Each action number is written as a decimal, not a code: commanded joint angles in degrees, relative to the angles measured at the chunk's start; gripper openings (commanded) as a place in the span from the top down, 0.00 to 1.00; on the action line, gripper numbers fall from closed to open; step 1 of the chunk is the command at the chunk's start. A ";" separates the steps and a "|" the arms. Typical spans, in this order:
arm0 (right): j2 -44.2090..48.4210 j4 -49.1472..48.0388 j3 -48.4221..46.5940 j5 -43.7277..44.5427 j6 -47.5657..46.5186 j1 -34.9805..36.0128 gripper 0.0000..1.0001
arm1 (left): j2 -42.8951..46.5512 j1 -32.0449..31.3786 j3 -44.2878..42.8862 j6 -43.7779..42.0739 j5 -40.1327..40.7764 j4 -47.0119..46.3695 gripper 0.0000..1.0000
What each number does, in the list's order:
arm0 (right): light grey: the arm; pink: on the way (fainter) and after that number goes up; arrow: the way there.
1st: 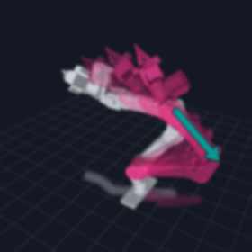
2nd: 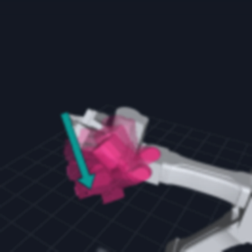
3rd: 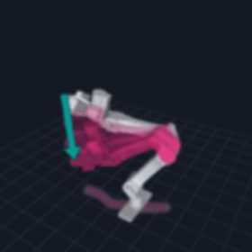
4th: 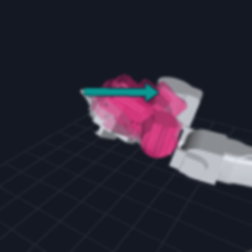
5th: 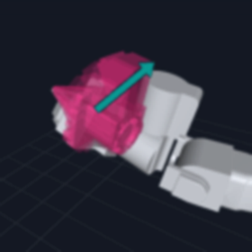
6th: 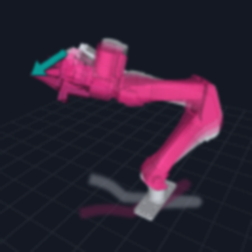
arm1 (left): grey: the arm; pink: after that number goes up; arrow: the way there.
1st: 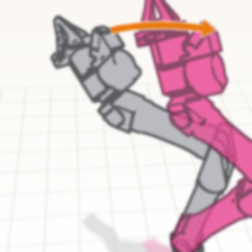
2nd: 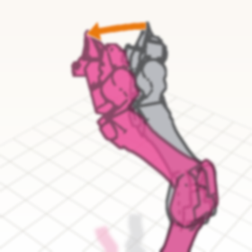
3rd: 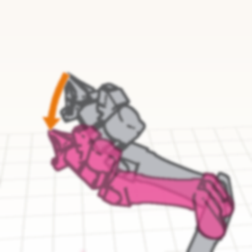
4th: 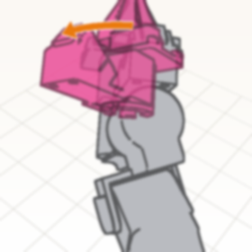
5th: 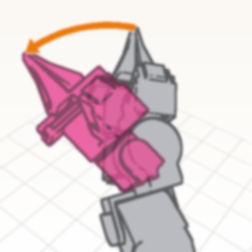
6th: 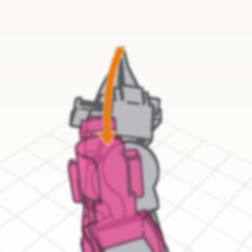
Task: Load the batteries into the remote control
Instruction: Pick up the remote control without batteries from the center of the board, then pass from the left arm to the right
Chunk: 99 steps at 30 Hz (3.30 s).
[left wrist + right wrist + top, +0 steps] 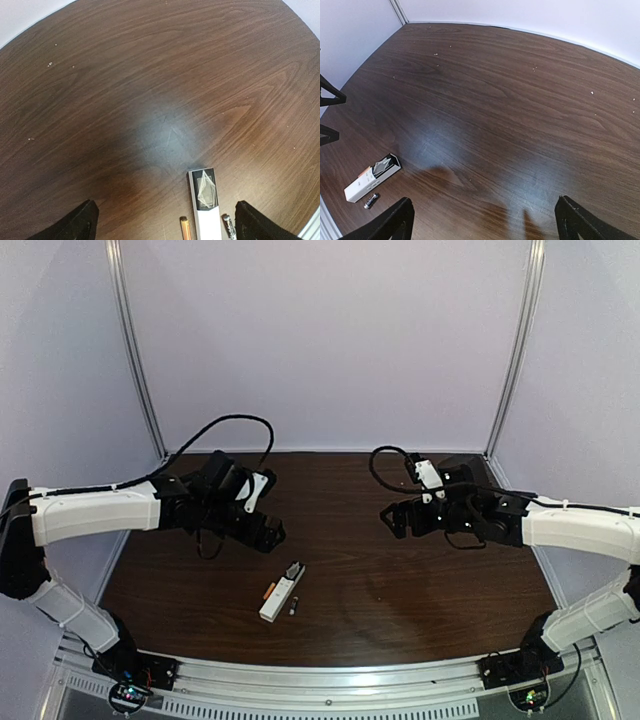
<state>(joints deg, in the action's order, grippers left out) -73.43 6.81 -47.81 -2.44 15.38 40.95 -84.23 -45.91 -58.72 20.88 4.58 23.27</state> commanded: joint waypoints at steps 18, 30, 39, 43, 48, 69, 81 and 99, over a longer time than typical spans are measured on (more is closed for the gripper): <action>-3.11 -1.97 2.53 -8.21 2.42 0.27 0.00 | 11.99 -15.44 12.81 17.12 1.76 12.61 0.31; -1.04 0.68 2.29 -8.00 3.53 0.18 0.00 | 0.08 -20.76 8.18 21.21 6.41 13.98 0.41; 0.97 2.62 1.23 -7.93 3.63 -0.08 0.00 | -3.66 -20.93 7.72 21.21 4.33 10.44 0.49; 1.00 2.55 1.22 -8.10 3.52 -0.30 0.00 | -4.60 -20.98 7.63 21.06 4.00 9.49 0.51; 0.97 2.35 1.57 -8.20 3.56 -0.43 0.00 | -6.40 -20.98 7.15 20.58 3.60 8.71 0.56; 1.19 2.73 2.20 -7.85 3.43 -1.35 0.00 | -10.87 -21.05 4.75 21.97 6.22 9.26 0.68; 0.61 2.28 1.85 -8.52 3.55 -1.56 0.00 | -5.68 -21.02 2.19 24.03 10.14 11.82 0.82; 8.41 0.44 -0.43 -23.14 -1.22 -2.28 0.00 | 11.88 -16.72 -4.10 3.86 -14.13 4.04 0.86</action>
<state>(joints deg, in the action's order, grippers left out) -68.14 8.67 -45.98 -18.65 16.14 38.96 -76.29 -65.58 -62.96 31.66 2.37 32.60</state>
